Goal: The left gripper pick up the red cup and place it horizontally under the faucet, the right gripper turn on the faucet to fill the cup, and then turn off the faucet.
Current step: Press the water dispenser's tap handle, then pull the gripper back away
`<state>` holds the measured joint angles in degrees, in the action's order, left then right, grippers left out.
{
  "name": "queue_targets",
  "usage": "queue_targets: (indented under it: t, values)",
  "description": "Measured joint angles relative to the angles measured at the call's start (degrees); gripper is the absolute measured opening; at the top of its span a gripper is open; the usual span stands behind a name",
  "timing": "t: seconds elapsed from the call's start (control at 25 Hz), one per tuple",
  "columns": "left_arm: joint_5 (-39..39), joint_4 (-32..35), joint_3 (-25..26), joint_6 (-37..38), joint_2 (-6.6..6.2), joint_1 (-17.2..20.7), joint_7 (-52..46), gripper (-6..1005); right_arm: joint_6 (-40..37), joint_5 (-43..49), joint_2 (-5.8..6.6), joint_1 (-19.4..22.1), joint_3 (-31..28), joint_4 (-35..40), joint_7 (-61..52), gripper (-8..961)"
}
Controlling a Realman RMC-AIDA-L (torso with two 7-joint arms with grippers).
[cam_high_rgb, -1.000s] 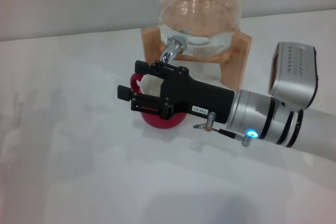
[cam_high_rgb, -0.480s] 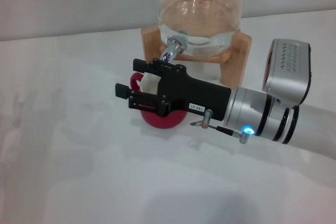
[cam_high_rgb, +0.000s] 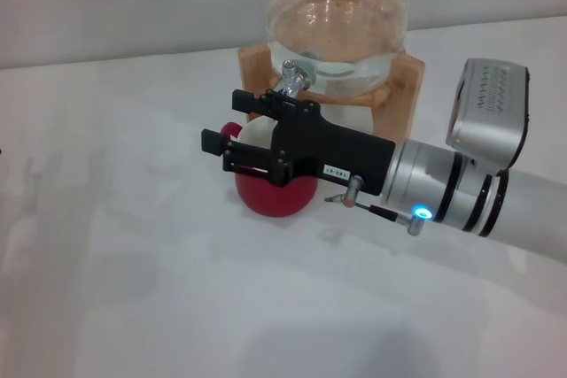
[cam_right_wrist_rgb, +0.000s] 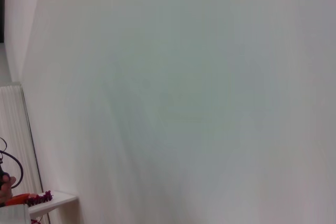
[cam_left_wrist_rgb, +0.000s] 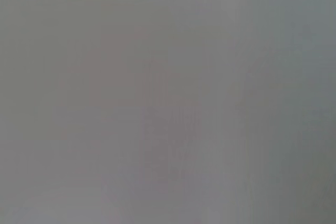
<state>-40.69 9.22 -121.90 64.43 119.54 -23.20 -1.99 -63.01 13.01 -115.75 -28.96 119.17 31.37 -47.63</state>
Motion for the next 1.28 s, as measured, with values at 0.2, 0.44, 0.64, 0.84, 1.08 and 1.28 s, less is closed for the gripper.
queue_targets:
  t: [0.2,0.44,0.64,0.84,1.08,1.28]
  values:
    - [0.0,0.0,0.0,0.0,0.0,0.0,0.0,623,-0.1,0.0,0.0,0.6,0.0,0.0,0.0,777]
    - [0.0,0.0,0.0,0.0,-0.06,-0.1,0.0,623,-0.3,0.0,0.02,1.3,0.0,0.2,0.0,777]
    - [0.0,0.0,0.0,0.0,-0.08,-0.1,0.0,623,-0.5,0.0,0.09,1.3,0.0,0.1,0.0,777]
    - [0.0,0.0,0.0,0.0,-0.09,-0.1,0.0,623,-0.5,0.0,0.09,1.4,-0.1,0.0,0.0,776]
    - [0.0,0.1,0.0,0.0,-0.1,-0.1,0.0,624,-0.6,0.0,0.17,2.1,-0.6,0.3,0.2,776]
    - [0.1,0.1,0.0,0.0,-0.1,-0.2,0.0,624,-0.8,0.0,0.19,2.6,-1.1,0.5,0.3,776]
